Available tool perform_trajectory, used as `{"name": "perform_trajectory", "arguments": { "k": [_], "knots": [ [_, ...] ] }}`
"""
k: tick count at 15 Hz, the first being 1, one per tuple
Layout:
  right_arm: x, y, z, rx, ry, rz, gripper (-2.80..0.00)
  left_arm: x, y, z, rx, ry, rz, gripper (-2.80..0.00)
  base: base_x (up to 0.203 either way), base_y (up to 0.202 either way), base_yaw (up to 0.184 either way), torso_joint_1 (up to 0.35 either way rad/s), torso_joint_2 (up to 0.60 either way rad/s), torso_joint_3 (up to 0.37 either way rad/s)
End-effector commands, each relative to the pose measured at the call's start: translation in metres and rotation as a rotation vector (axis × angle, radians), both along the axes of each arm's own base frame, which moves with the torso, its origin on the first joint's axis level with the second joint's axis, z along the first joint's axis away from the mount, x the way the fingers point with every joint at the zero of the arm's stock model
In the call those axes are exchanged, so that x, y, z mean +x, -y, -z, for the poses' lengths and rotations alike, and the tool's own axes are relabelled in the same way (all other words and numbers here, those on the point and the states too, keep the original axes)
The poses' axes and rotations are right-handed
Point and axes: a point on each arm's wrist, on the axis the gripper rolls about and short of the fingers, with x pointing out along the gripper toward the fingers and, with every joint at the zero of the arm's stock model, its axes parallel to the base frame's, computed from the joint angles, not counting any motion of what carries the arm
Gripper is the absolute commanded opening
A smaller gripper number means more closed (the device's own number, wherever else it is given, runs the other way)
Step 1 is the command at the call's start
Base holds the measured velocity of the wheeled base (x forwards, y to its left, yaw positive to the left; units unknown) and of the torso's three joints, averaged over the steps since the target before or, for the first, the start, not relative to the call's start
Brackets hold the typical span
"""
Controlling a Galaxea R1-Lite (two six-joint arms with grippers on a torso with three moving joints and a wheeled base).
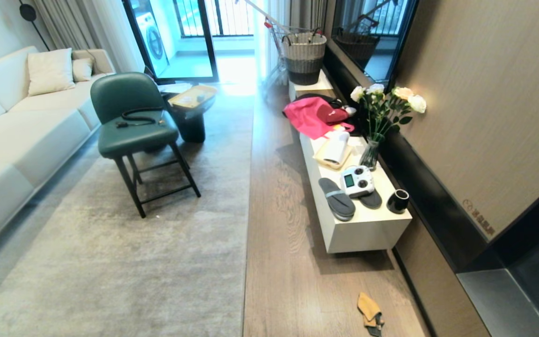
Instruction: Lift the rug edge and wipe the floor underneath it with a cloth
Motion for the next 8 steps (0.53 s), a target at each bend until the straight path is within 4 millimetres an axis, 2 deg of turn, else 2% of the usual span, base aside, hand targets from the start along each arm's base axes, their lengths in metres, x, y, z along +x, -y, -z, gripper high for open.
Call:
{"name": "perform_trajectory", "arguments": {
  "k": [1,8],
  "knots": [
    [0.0001,0.0,-0.0002,0.005,0.0,0.0,-2.8,0.0,0.0,0.0,-0.001,0.0,0.0,-2.8,0.0,0.0,0.0,0.149,-0.33,-0.189],
    [0.0001,0.0,-0.0002,0.008,0.0,0.0,-2.8,0.0,0.0,0.0,-0.001,0.0,0.0,-2.8,0.0,0.0,0.0,0.008,-0.02,-0.01]
  ]
}}
